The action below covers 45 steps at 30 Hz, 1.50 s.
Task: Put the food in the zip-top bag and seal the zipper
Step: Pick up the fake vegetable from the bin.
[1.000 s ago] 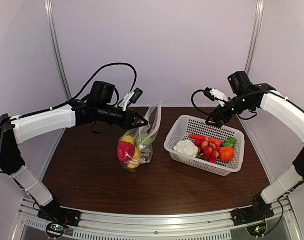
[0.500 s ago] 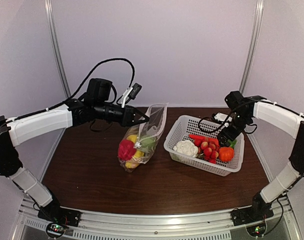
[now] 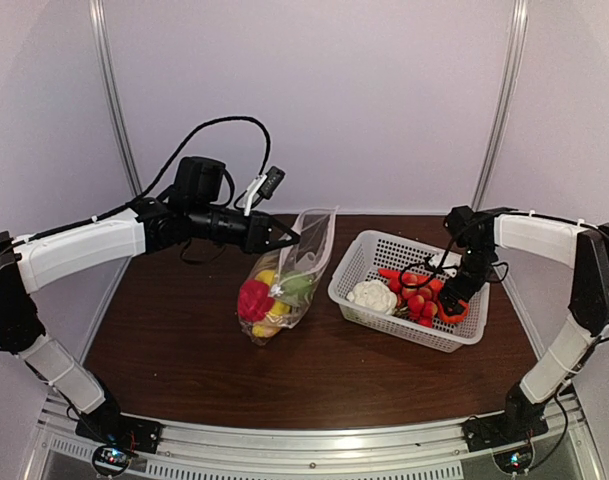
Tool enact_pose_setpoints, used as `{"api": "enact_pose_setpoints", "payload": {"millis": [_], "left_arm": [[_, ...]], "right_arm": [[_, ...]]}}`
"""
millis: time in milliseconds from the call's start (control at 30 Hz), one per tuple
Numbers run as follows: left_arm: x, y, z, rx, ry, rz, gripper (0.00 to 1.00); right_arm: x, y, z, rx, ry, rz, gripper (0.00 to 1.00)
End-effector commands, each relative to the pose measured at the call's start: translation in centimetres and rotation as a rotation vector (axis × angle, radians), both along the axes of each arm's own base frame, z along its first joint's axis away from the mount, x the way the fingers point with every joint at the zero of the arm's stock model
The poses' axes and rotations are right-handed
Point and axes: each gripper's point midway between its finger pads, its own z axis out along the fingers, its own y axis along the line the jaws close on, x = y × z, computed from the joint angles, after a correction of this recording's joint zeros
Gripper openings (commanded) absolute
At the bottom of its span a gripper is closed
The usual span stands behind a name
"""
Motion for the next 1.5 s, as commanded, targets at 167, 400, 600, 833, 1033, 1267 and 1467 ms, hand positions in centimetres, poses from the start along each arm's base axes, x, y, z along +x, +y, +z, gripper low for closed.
{"api": "enact_pose_setpoints", "payload": {"millis": [167,400,600,833,1033,1267,1467], "left_arm": [[-0.7,-0.2,1.9,-0.049,-0.048,-0.021,0.00],[-0.8,-0.3,1.8,-0.047,-0.046,-0.022,0.00],[-0.8,-0.3,1.7,-0.046,-0.046,-0.022,0.00],[-0.8,-0.5,1.4,-0.043,-0.038,-0.028,0.00],[-0.7,-0.7,0.8,-0.032,-0.033,-0.034,0.00],[-0.4,-0.7,0.6,-0.023,-0.057,-0.032,0.00],[-0.6,-0.7,0.9,-0.024,-0.084,-0.044,0.00]], "right_arm": [[-1.0,0.5,-2.5,0.037,0.066,0.008,0.92],[-0.8,0.6,-3.0,0.060,0.067,-0.010,0.84],[-0.2,0.4,0.4,0.072,-0.005,-0.030,0.73],[-0.4,1.8,6.7,0.183,-0.127,-0.020,0.70],[0.0,7.6,14.0,0.488,-0.235,0.143,0.69],[-1.5,18.4,23.9,0.873,-0.269,0.476,0.70],[-2.1,25.3,26.0,0.976,-0.243,0.592,0.70]]}}
